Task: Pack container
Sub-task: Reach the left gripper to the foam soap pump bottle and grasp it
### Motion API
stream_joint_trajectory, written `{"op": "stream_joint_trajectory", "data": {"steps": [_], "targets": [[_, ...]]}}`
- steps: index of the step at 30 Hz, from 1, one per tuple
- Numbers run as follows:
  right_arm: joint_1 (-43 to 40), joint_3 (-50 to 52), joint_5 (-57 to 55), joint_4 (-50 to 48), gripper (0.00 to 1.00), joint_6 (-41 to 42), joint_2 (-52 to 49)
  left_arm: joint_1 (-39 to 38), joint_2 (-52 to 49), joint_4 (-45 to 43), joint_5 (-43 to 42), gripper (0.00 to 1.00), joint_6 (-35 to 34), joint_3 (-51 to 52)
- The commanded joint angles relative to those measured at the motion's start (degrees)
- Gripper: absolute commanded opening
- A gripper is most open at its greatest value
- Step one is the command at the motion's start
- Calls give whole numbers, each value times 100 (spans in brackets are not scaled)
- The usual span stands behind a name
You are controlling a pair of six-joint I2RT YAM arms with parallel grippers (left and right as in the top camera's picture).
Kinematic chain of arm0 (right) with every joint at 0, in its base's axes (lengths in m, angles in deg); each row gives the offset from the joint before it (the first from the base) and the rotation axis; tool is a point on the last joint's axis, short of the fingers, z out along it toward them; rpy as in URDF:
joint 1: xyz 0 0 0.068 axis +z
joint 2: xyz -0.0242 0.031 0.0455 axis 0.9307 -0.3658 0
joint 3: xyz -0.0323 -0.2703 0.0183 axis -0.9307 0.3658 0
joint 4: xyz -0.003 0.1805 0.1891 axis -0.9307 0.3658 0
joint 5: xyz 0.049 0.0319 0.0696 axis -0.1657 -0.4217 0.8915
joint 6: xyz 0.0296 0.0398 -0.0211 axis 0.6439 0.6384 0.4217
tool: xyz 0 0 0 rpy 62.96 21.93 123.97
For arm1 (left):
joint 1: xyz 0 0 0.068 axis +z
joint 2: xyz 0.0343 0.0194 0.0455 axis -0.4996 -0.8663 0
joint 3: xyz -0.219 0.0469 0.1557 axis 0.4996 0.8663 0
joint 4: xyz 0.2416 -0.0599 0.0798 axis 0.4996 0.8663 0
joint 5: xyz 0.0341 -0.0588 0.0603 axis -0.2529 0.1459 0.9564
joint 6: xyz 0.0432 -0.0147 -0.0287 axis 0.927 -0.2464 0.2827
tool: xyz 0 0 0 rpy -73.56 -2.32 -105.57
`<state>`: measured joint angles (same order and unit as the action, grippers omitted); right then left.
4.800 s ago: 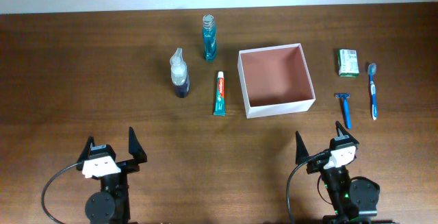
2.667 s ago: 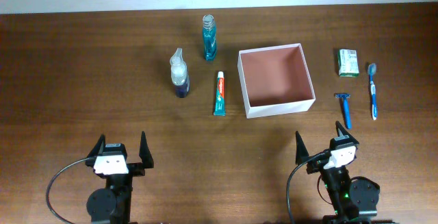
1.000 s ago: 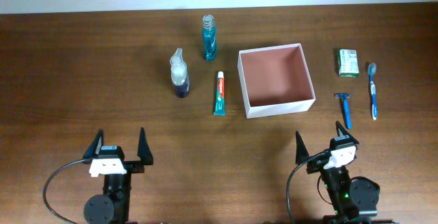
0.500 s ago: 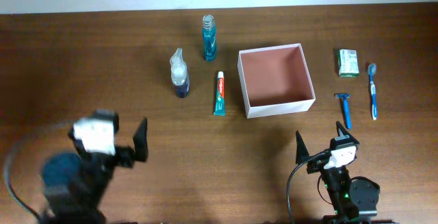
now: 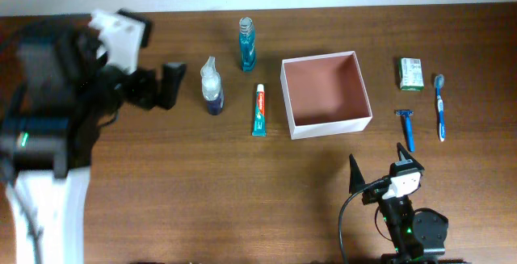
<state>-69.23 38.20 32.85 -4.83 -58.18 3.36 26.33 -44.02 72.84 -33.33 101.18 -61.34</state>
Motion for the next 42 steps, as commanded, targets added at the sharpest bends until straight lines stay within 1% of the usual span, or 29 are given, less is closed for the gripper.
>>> {"op": "stream_joint_trajectory", "data": {"steps": [1, 5, 6, 8, 9, 10, 14, 18, 20, 33, 42], "targets": [[31, 26, -52, 28, 99, 2, 42, -525, -782, 256, 341, 99, 278, -621], [31, 26, -52, 28, 99, 2, 42, -841, -1303, 186, 380, 99, 240, -643], [31, 26, -52, 28, 99, 2, 42, -848, -1425, 192, 505, 100, -7, -643], [31, 26, -52, 28, 99, 2, 42, -846, -1657, 234, 1056, 100, -817, -643], [31, 26, -52, 28, 99, 2, 42, -841, -1764, 262, 1274, 99, -1091, -643], [31, 26, -52, 28, 99, 2, 42, -841, -1860, 278, 1340, 99, -1198, -643], [31, 26, -52, 28, 99, 2, 42, -861, -2085, 249, 1423, 99, -1209, -643], [31, 26, -52, 28, 99, 2, 42, -870, -2308, 227, 1766, 99, -1207, -643], [31, 26, -52, 28, 99, 2, 42, -870, -2400, 225, 1781, 99, -1202, -643], [31, 26, -52, 28, 99, 2, 42, -874, -2839, 201, 1086, 99, -1252, -640], [31, 26, -52, 28, 99, 2, 42, -874, -2957, 146, 1069, 99, -1250, -640]]}}
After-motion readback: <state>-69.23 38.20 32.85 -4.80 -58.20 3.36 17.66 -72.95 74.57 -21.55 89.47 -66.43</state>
